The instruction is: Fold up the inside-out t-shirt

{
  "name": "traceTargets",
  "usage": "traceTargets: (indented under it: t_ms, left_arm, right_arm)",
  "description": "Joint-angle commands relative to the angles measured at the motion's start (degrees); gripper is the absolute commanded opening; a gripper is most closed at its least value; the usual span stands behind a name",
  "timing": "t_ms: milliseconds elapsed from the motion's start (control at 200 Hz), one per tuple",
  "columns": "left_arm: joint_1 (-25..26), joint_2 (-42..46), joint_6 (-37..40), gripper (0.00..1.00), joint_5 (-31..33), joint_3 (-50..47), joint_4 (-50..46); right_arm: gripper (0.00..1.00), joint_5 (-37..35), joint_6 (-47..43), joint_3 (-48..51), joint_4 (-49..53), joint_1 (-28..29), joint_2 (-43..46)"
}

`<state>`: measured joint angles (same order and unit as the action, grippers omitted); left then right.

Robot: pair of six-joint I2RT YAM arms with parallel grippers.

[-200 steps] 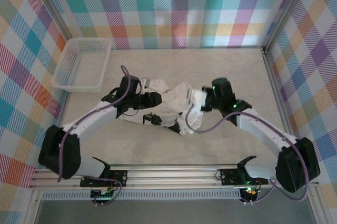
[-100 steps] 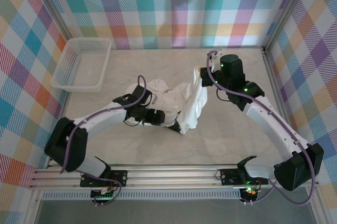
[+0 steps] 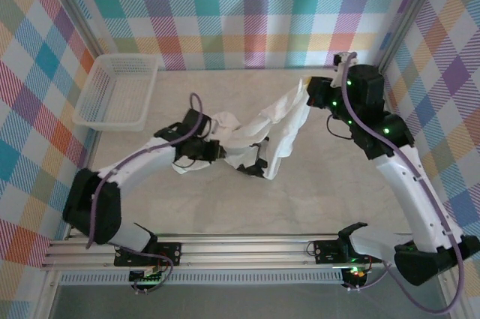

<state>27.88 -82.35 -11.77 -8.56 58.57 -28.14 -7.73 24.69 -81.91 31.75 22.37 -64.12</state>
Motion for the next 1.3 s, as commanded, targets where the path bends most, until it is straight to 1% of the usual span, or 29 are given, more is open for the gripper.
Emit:
traceTargets:
  t_ms: [0,30,50,95,195,290,405,555,620,680,710,775,815,835,855,860,865,870,880,885,890,895,905,915,965,1035,1105,1195,1295]
  left_arm:
    - [-2.7,4.0,-3.2,0.43,-1.5,0.6,-3.9]
    - [-4.0,4.4,-5.0,0.55,-0.6,0.2,-5.0]
    - [-5.1,4.5,-6.2,0.60,-0.1,-0.1,-5.9]
    - [-8.2,4.3,-8.7,0.67,0.1,-0.7,-8.0]
    - [-14.5,3.0,-10.3,0.68,-1.0,-2.7,-9.6]
    - [-17.9,-0.2,-8.2,0.69,-2.2,-1.9,-9.4]
    - [-17.8,-6.3,-3.9,0.70,-1.4,2.3,-8.6]
    - [-15.0,-15.4,2.0,0.71,7.3,9.5,-9.9]
    - [-14.5,-18.6,2.5,0.72,9.8,11.7,-10.0]
    - [-14.5,-21.6,2.6,0.72,14.3,13.9,-11.4]
    - [-14.5,-22.4,2.8,0.70,16.3,14.7,-11.8]
    - [-14.5,-23.7,3.6,0.65,17.7,15.4,-11.1]
    - [-14.6,-24.3,4.0,0.51,17.4,15.8,-10.8]
    - [-14.8,-24.6,4.2,0.42,17.0,16.2,-11.1]
    - [-14.9,-24.8,4.2,0.30,16.5,16.6,-11.5]
    - [-15.0,-24.9,4.2,0.30,16.4,16.7,-11.5]
    - [-15.0,-24.9,4.2,0.25,16.4,16.8,-11.6]
    - [-15.1,-24.9,4.3,0.25,16.3,16.8,-11.7]
    - [-15.2,-24.8,4.3,0.17,16.3,17.0,-11.8]
    - [-15.2,-24.8,4.3,0.17,16.2,17.1,-11.9]
    - [-15.2,-24.7,4.3,0.10,16.2,17.1,-12.0]
    - [-15.3,-24.6,4.3,0.10,16.2,17.1,-12.1]
    - [-15.4,-24.4,4.2,0.04,16.2,17.2,-12.2]
    - [-15.5,-24.1,4.2,0.00,16.2,17.3,-12.3]
    - [-16.1,-21.9,4.2,0.00,15.3,17.6,-13.0]
    - [-17.8,-17.1,3.0,0.00,12.0,20.4,-15.8]
    - [-21.0,-10.5,0.2,0.00,4.8,24.8,-17.7]
    - [-24.6,-3.5,-3.3,0.00,-2.1,34.3,-17.8]
    - [-25.6,-1.7,-3.8,0.00,-2.5,47.4,-20.0]
  right_arm:
    - [0.00,-5.3,1.5,5.7,2.6,-3.2,3.9]
    - [0.00,-5.2,1.9,7.9,2.9,-4.0,5.3]
    - [0.00,-5.1,2.1,9.5,3.1,-4.4,6.0]
    - [0.00,-5.1,2.9,12.6,4.1,-5.2,7.6]
    - [0.00,-3.8,3.7,18.0,5.9,-5.8,10.1]
    - [0.00,-1.0,3.1,20.8,6.8,-6.0,10.6]
    - [0.00,2.1,2.8,21.0,7.8,-6.0,9.0]
    - [0.00,3.8,3.1,20.7,7.2,-6.1,7.3]
    - [0.00,4.1,3.4,20.6,6.8,-6.1,7.0]
    - [0.00,4.2,3.5,20.5,6.8,-6.1,7.0]
    - [0.00,4.3,3.5,20.3,7.0,-6.1,7.1]
    - [0.00,4.2,3.6,20.0,7.4,-6.2,7.2]
    - [0.00,3.9,3.8,19.8,7.4,-6.2,7.4]
    - [0.00,3.7,4.0,19.6,7.5,-6.2,7.4]
    - [0.00,3.2,4.2,19.4,7.7,-6.2,7.5]
    - [0.00,3.0,4.2,19.3,7.7,-6.2,7.5]
    - [0.00,2.9,4.3,19.2,7.8,-6.2,7.5]
    - [0.00,2.8,4.4,19.1,7.9,-6.2,7.6]
    - [0.00,2.6,4.6,18.9,8.0,-6.2,7.6]
    - [0.00,2.4,4.6,18.8,8.1,-6.2,7.6]
    - [0.00,2.3,4.7,18.7,8.1,-6.3,7.6]
    - [0.00,2.2,4.8,18.6,8.2,-6.3,7.6]
    - [0.00,1.9,4.9,18.3,8.4,-6.3,7.6]
    - [0.00,1.7,5.0,18.0,8.5,-6.3,7.6]
    - [0.00,0.0,5.7,16.1,9.6,-6.6,7.4]
    - [0.00,-2.8,8.4,11.6,11.4,-7.7,6.8]
    - [0.00,-3.3,9.7,6.0,10.9,-10.0,6.5]
    - [0.00,-1.7,10.4,-2.3,7.4,-14.3,5.5]
    - [0.00,-1.3,11.2,-11.8,5.1,-17.5,2.6]
